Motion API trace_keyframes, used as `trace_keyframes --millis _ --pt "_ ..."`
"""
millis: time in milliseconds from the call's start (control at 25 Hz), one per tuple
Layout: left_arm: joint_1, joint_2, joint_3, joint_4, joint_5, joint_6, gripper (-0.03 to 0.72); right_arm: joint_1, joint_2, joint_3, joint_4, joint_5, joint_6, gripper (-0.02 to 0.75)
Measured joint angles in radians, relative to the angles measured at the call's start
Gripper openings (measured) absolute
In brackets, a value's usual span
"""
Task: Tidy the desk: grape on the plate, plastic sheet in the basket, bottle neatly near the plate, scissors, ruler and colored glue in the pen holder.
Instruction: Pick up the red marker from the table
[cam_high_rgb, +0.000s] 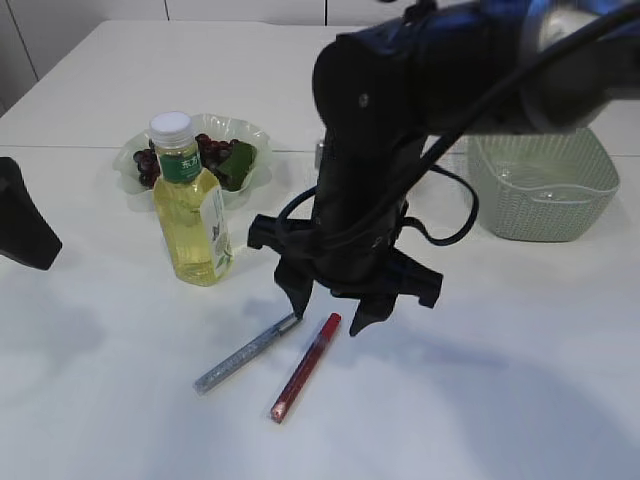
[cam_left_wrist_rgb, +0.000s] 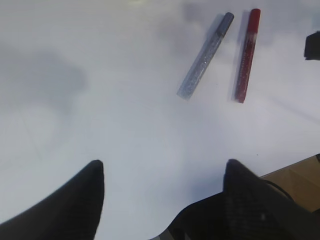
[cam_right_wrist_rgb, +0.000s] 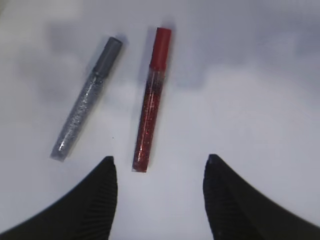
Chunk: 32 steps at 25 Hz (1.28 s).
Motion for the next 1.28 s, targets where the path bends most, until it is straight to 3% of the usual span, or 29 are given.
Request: trace_keyframes --millis 520,1280 --pt "0.000 0.000 0.000 -0.002 -0.004 0.000 0.541 0.024 0.179 -0.110 -0.035 0.003 0.166 0.438" --pt "0.000 0.000 0.000 -0.002 -0.007 0.000 0.541 0.024 0.305 -0.160 -0.041 0.018 0.174 0.438"
